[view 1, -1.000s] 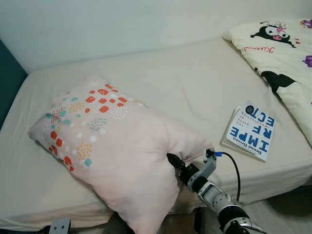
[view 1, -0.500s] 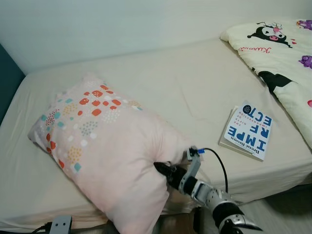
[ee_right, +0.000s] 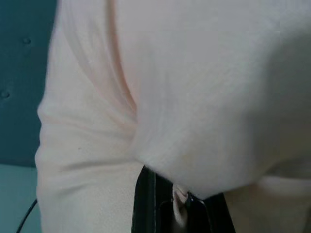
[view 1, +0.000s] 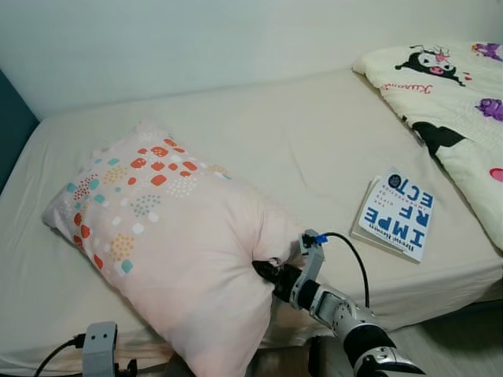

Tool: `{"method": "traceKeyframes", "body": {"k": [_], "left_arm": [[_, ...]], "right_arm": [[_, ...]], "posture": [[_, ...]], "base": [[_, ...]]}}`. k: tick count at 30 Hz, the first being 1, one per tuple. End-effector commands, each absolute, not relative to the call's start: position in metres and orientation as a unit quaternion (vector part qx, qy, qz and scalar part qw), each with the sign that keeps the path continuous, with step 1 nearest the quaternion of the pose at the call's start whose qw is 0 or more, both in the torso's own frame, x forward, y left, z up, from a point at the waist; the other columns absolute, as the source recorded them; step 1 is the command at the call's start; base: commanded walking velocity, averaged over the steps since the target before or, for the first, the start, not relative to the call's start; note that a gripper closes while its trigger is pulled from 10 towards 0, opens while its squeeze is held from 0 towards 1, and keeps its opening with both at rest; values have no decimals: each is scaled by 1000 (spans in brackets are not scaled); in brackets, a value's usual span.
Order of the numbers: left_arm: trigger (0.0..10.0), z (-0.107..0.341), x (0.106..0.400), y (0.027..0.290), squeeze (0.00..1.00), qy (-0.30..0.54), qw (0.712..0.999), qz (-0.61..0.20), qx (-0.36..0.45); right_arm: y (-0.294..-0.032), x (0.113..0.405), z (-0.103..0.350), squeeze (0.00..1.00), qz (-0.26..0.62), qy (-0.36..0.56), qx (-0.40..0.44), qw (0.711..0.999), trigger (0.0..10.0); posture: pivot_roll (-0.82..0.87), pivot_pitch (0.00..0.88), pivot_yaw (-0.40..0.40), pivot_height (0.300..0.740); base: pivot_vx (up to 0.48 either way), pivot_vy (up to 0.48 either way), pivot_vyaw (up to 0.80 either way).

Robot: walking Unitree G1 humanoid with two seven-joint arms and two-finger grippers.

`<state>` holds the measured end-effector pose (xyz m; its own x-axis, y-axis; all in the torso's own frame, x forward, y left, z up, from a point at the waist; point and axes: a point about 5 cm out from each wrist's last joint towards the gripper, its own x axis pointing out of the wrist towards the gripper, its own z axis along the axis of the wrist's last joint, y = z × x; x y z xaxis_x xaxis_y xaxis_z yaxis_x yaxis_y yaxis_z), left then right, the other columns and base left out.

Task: Clean up the room

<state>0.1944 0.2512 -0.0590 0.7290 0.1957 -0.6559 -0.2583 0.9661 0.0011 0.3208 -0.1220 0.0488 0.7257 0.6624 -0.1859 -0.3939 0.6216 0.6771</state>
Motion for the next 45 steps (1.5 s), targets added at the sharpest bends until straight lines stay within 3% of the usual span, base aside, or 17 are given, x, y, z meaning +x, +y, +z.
{"method": "traceKeyframes", "body": {"k": [1, 7, 10, 19, 31, 45], "left_arm": [[10000, -61, 189, 259, 0, 361, 918, 152, -56], [10000, -62, 187, 262, 0, 373, 910, 172, -60], [10000, -70, 173, 263, 0, 405, 892, 190, -63], [10000, -82, 153, 258, 0, 453, 871, 184, -42], [10000, -80, 157, 257, 0, 450, 878, 164, -26], [10000, -81, 160, 251, 0, 449, 881, 149, -22]], "right_arm": [[-126, 339, 79, 0, 303, 142, 304, 892, 0], [-143, 357, 123, 0, 304, 51, 308, 900, 0], [-152, 367, 153, 0, 303, 4, 291, 907, 0], [-157, 367, 152, 0, 272, 2, 292, 917, 0], [-172, 367, 166, 0, 242, -23, 291, 925, 0], [-171, 369, 170, 0, 224, -24, 278, 934, 0]], "posture": [[-33, 99, 49, 590], [-41, 77, 46, 595], [-43, 64, 41, 615], [-34, 60, 37, 650], [-44, 41, 43, 695], [-51, 45, 40, 740]], "base": [[0, 0, 0], [0, 0, 0], [0, 0, 0], [-240, 0, 0], [-40, 0, 0], [0, 0, 0]]}}
